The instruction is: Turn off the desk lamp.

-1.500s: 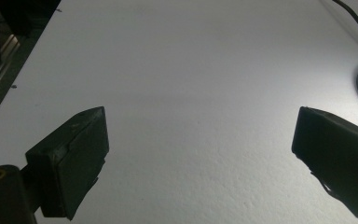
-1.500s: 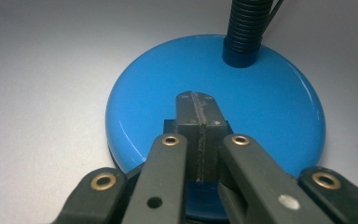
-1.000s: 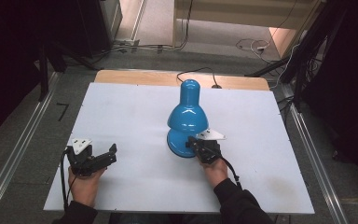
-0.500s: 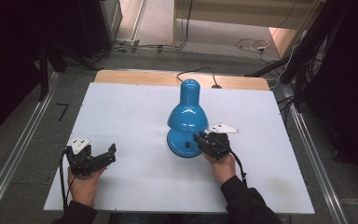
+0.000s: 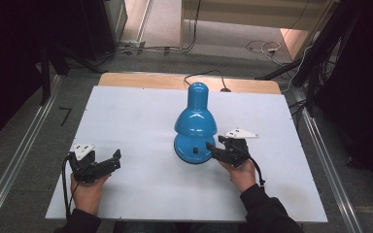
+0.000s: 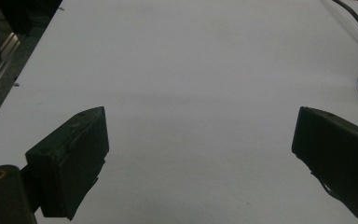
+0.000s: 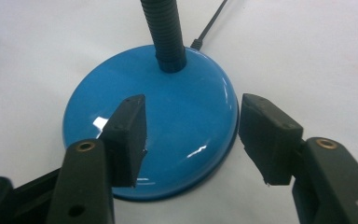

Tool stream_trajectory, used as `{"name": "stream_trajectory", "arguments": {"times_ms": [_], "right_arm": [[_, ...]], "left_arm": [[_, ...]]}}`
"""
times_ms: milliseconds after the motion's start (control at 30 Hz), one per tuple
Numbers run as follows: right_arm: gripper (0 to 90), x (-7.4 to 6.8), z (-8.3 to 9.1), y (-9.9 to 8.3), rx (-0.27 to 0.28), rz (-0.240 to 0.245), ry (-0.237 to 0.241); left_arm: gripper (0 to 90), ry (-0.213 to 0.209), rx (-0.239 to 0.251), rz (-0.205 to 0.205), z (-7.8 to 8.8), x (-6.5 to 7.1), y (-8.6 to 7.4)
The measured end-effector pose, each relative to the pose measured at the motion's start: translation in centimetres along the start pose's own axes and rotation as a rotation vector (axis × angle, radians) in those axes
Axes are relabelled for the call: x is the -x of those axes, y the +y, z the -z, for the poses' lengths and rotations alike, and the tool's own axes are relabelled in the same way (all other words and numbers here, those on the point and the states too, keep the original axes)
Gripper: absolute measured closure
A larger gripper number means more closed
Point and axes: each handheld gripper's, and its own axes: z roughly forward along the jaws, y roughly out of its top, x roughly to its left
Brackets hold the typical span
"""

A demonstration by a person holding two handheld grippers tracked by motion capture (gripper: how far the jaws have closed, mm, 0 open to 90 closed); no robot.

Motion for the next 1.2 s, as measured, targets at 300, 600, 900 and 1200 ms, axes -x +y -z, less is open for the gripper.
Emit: {"name": "stream_trajectory", "arguments": {"times_ms": [300,600,900,1200], "right_arm": [[31.7,1.0,1.1,-0.8,-0.008,0.007,-0.011],[26.2,2.7,2.8,-1.7,-0.009,-0.01,-0.028],[25.7,5.3,4.9,-3.3,-0.005,-0.062,-0.079],[25.3,7.1,7.0,-4.8,0.009,-0.101,-0.121]], "left_arm": [[4.1,0.004,-0.005,-0.004,0.0,0.1,0.0],[4.1,0.007,-0.006,-0.003,-0.1,0.1,0.0],[4.1,0.008,-0.011,-0.008,-0.3,0.2,-0.1],[4.1,0.009,-0.024,-0.01,-0.4,0.2,-0.2]]}}
